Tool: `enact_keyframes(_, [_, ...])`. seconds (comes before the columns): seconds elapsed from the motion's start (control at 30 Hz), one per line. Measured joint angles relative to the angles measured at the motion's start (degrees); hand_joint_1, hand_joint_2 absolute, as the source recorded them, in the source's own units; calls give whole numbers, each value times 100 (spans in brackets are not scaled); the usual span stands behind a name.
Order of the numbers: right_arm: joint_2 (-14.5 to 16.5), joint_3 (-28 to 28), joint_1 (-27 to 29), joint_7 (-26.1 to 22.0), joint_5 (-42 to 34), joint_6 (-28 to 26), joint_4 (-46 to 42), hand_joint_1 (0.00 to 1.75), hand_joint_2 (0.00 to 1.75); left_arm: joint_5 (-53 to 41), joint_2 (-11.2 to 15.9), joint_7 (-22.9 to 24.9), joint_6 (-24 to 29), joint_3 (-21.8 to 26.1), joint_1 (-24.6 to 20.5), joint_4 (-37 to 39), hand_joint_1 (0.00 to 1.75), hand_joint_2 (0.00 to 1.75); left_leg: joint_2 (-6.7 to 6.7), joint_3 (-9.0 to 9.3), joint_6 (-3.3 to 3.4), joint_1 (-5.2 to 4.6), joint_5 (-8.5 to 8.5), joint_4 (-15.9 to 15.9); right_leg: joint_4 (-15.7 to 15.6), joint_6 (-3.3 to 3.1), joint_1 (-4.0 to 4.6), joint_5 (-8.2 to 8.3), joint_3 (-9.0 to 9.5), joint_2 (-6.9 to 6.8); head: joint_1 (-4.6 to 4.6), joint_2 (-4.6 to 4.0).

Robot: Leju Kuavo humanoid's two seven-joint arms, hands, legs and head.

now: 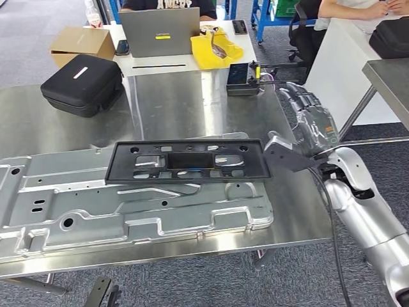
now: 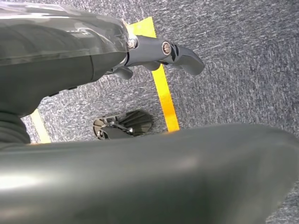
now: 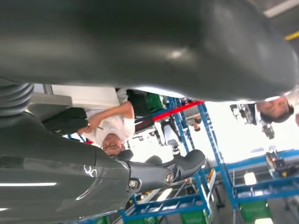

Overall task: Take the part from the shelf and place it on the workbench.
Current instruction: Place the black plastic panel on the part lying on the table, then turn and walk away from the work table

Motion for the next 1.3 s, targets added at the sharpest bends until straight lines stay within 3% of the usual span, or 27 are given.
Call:
enact_keyframes(0.27, [-453,-644,572,-85,-288,-90,-724,0,0,35,14,-21,17,0,43,0,0,0,-3,-23,38,-16,-24,46,0,28,-16,8,-2,-3,0,1])
enact_keyframes(0.37, [-556,-817,754,-104,-309,-100,-919,0,0,37,22,-25,18,0,51,0,0,0,-3,-31,77,-32,-20,64,-16,80,-31,34,3,0,1,1])
enact_keyframes(0.43, [-617,-927,880,-115,-327,-124,-1050,0,0,38,22,-27,19,-1,49,0,0,0,9,-8,145,-12,60,-19,-6,134,-25,17,7,6,1,1])
enact_keyframes(0.5, [-674,-1062,1028,-143,-358,-163,-1161,0,0,44,22,-30,20,-2,47,0,0,0,27,6,217,27,147,-116,259,160,-11,-209,-101,13,4,1])
enact_keyframes(0.57, [-705,-1188,1189,-179,-382,-187,-1235,0,0,55,22,-31,20,-3,60,0,0,0,36,-15,239,39,168,-125,909,178,-12,-574,-378,14,7,0])
enact_keyframes(0.6, [-713,-1239,1280,-197,-391,-192,-1266,0,0,66,22,-30,20,-2,72,0,0,0,38,-24,238,43,168,-118,1234,195,-17,-688,-511,14,7,0])
enact_keyframes(0.63, [-717,-1284,1377,-215,-401,-197,-1298,0,0,76,22,-30,20,-2,83,0,0,0,40,-28,236,50,166,-108,1414,215,-26,-694,-579,12,7,-1])
enact_keyframes(0.67, [-722,-1332,1472,-241,-414,-204,-1336,0,0,88,22,-29,20,-2,91,0,0,0,42,-30,228,64,161,-93,1383,241,-39,-584,-553,10,7,0])
enact_keyframes(0.73, [-728,-1449,1646,-304,-468,-241,-1435,0,0,116,22,-29,20,-2,96,0,0,0,39,-37,170,103,123,-37,764,310,-83,-189,-252,-5,7,0])
enact_keyframes(0.8, [-719,-1563,1791,-365,-527,-283,-1523,0,0,135,37,-29,24,-1,97,0,0,0,19,-80,76,102,74,54,225,336,-93,28,1,-10,20,1])
enact_keyframes(0.83, [-714,-1609,1862,-384,-547,-296,-1563,0,0,140,44,-29,26,-1,101,0,0,0,10,-110,37,86,61,91,139,316,-89,18,31,-8,24,1])
enact_keyframes(0.9, [-701,-1697,2005,-424,-595,-320,-1664,0,0,147,50,-29,28,0,108,0,0,0,1,-167,-13,66,65,129,145,217,-92,-13,-25,1,24,2])
enact_keyframes(0.97, [-677,-1811,2164,-481,-663,-373,-1793,0,0,173,53,-33,29,0,110,0,0,0,4,-229,-72,75,-48,217,138,124,-109,-14,-79,-15,21,2])
enact_keyframes(1.03, [-629,-1968,2397,-558,-741,-462,-1968,0,0,217,55,-44,36,2,115,0,0,0,9,-388,-128,85,-414,653,134,48,-108,20,-136,-47,21,2])
enact_keyframes(1.1, [-536,-2139,2695,-645,-803,-554,-2173,0,0,260,55,-66,52,9,135,0,0,0,12,-624,-144,87,-803,1363,135,-11,-81,58,-201,-79,21,1])
enact_keyframes(1.13, [-479,-2213,2847,-686,-818,-591,-2267,0,0,275,55,-78,66,13,153,0,0,0,12,-674,-132,83,-878,1588,136,-36,-60,78,-230,-89,21,1])
enact_keyframes(1.17, [-425,-2278,2990,-721,-826,-625,-2353,0,0,289,55,-89,79,17,173,0,0,0,12,-630,-103,75,-843,1612,136,-56,-35,97,-253,-94,22,1])
enact_keyframes(1.2, [-377,-2339,3119,-749,-829,-657,-2434,0,0,302,55,-98,91,22,189,0,0,0,11,-474,-51,58,-707,1400,136,-71,-6,116,-270,-95,22,1])
enact_keyframes(1.3, [-256,-2501,3387,-810,-845,-722,-2636,0,0,331,84,-117,112,34,202,-1,0,0,5,195,205,-51,-285,260,132,-70,45,182,-295,-92,26,1])
